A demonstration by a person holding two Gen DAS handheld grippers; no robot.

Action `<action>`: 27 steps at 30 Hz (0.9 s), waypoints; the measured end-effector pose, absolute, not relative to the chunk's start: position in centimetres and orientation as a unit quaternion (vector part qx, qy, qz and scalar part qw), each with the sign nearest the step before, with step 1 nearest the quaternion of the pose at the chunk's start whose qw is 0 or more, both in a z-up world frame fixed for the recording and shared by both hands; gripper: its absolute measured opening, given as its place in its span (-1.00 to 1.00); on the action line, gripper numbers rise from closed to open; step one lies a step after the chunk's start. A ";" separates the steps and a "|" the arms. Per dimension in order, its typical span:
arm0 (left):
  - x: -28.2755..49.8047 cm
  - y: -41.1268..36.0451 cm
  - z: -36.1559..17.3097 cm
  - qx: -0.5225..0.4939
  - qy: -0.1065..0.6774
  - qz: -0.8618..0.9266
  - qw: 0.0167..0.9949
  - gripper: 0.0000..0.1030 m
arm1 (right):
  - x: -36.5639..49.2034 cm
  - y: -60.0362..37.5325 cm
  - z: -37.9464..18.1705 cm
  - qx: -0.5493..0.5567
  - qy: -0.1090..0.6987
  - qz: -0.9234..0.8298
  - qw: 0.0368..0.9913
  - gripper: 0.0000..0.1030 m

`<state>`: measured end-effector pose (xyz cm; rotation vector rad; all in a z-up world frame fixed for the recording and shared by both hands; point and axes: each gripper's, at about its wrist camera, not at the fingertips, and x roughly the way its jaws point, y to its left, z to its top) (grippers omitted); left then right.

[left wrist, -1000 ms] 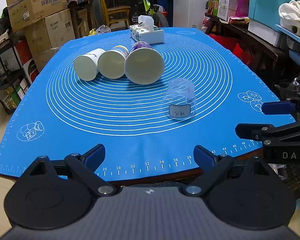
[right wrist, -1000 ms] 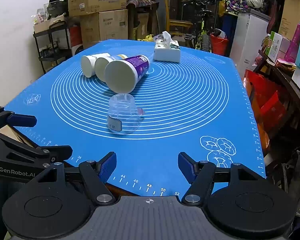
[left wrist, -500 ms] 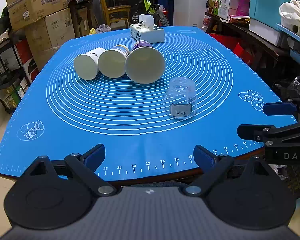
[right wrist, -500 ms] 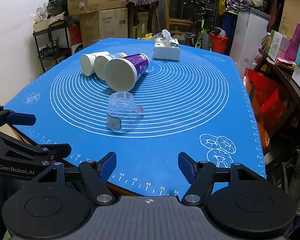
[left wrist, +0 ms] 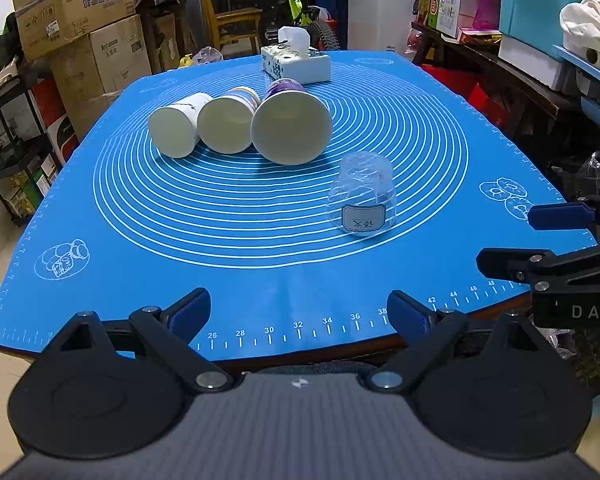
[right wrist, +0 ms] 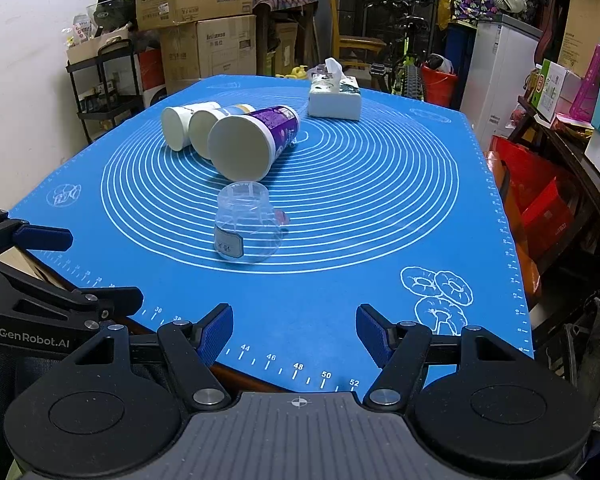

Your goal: Flip cup upside down

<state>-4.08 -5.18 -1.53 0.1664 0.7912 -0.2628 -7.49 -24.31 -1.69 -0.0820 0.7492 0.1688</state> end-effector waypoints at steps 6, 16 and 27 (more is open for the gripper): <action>-4.1 -5.2 -1.5 0.081 0.384 -0.127 0.911 0.83 | -7.5 -24.3 -1.7 -0.039 0.366 0.083 0.926 0.43; -4.0 -5.1 -1.7 0.082 0.386 -0.124 0.910 0.83 | -7.5 -24.3 -1.6 -0.039 0.367 0.084 0.926 0.43; -4.0 -5.1 -1.9 0.083 0.387 -0.124 0.910 0.83 | -7.5 -24.2 -1.6 -0.039 0.369 0.084 0.925 0.43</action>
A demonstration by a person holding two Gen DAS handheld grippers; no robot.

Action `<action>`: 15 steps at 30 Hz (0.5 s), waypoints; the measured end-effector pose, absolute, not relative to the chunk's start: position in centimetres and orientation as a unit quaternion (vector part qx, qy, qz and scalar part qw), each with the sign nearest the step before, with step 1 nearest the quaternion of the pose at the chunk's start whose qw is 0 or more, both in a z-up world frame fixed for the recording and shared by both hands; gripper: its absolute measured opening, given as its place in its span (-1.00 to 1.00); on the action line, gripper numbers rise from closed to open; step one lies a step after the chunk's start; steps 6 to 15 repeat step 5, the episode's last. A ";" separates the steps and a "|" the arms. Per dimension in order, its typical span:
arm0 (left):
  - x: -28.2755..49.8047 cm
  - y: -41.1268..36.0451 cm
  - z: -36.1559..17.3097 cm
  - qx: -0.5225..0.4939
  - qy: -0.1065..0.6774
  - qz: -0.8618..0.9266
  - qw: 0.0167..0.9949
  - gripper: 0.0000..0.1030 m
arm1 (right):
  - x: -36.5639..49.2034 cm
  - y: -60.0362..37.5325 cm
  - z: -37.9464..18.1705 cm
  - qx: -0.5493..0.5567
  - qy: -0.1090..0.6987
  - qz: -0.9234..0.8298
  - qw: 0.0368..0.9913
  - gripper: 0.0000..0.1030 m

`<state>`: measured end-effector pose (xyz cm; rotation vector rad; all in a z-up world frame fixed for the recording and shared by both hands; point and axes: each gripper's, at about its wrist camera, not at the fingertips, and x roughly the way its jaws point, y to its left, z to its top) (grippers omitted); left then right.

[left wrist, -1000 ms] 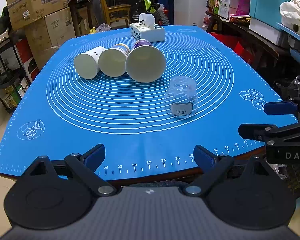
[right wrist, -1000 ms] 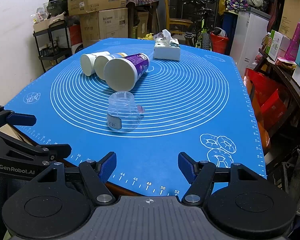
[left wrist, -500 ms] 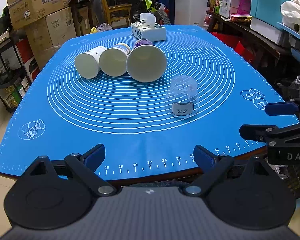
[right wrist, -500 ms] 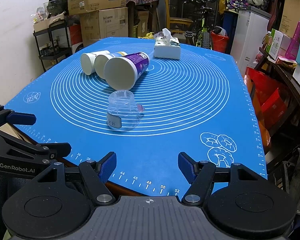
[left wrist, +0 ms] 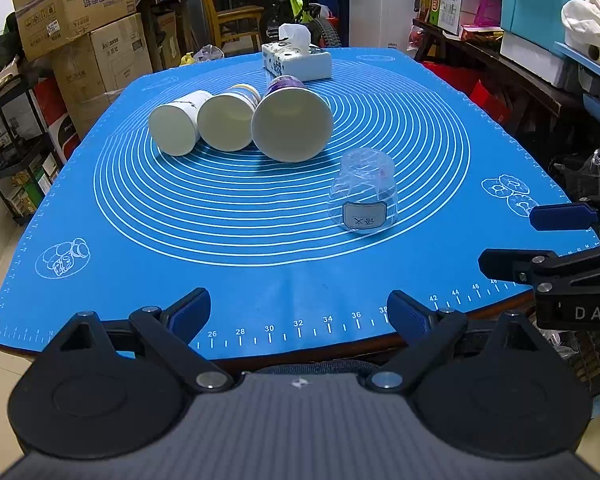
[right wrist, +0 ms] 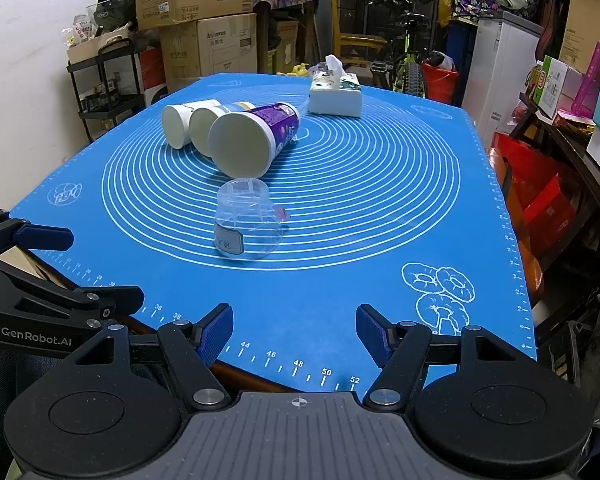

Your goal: Flip cup upside down

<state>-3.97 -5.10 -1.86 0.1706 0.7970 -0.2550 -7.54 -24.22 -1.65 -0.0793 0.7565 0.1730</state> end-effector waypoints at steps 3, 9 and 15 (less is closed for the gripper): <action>-4.0 -5.3 -1.9 0.083 0.387 -0.123 0.910 0.83 | -7.5 -24.2 -1.7 -0.038 0.369 0.086 0.924 0.43; -3.9 -5.3 -1.9 0.082 0.386 -0.124 0.910 0.83 | -7.6 -24.2 -1.8 -0.037 0.370 0.086 0.924 0.43; -3.9 -5.3 -1.9 0.082 0.386 -0.124 0.910 0.83 | -7.6 -24.2 -1.8 -0.037 0.370 0.086 0.924 0.43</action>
